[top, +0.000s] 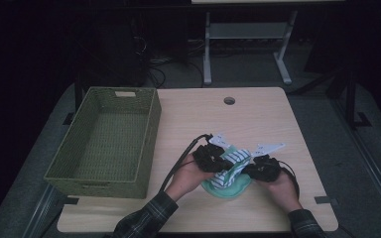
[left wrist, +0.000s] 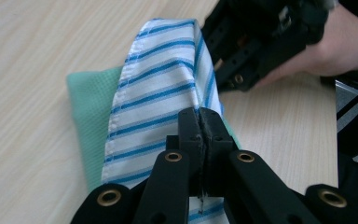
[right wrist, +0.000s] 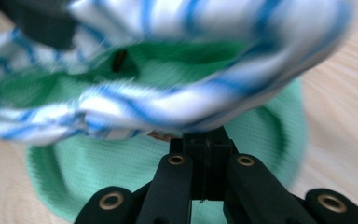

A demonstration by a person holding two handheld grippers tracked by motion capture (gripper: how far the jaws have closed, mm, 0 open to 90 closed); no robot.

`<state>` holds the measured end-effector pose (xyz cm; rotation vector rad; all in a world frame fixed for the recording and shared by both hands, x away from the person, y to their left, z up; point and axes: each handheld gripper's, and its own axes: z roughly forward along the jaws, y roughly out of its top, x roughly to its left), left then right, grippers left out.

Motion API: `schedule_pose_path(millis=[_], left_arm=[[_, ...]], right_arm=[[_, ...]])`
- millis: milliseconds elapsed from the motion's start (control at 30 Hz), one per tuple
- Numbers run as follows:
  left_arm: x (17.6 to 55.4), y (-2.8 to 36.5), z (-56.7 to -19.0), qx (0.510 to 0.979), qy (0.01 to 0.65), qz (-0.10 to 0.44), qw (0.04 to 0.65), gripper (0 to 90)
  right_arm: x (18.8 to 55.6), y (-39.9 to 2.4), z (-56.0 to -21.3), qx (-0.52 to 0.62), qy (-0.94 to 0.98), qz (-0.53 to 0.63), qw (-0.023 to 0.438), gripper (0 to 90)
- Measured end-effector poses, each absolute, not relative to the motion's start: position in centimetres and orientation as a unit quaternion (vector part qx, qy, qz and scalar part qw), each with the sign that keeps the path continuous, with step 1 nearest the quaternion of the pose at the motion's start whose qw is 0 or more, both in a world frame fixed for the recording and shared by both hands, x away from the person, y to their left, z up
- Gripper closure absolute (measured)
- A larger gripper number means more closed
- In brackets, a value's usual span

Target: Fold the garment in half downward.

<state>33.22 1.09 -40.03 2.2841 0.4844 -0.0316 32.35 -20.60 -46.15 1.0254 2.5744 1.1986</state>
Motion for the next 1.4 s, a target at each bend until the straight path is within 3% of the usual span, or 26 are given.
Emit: schedule_pose_path(millis=[367,700,833,867,900,1033,1200,1400], left_arm=[[32.8,-0.3,-42.0,0.906,0.187,-0.027,0.378,88.2],[32.4,-2.0,-44.6,0.923,0.177,-0.038,0.340,86.9],[32.3,-2.1,-44.7,0.921,0.179,-0.040,0.343,81.1],[32.3,-1.9,-44.4,0.918,0.182,-0.041,0.349,73.5],[32.3,-1.9,-44.4,0.918,0.182,-0.041,0.349,71.5],[32.3,-1.0,-43.2,0.911,0.185,-0.039,0.366,68.3],[32.5,0.9,-41.6,0.900,0.198,-0.030,0.388,72.7],[32.6,3.2,-41.3,0.905,0.213,0.007,0.368,79.3]], right_arm=[[32.9,-25.0,-45.7,0.389,0.827,0.394,0.096,89.9],[32.7,-25.5,-45.3,0.391,0.823,0.399,0.105,89.9],[32.7,-25.5,-45.2,0.390,0.824,0.397,0.106,89.9],[32.6,-25.5,-45.0,0.387,0.824,0.400,0.108,89.9],[32.6,-25.5,-45.0,0.387,0.824,0.400,0.108,89.9],[32.1,-25.3,-44.2,0.376,0.824,0.408,0.112,89.8],[31.4,-24.7,-43.6,0.360,0.830,0.412,0.108,89.8],[30.8,-24.0,-43.6,0.344,0.839,0.408,0.105,89.8]])
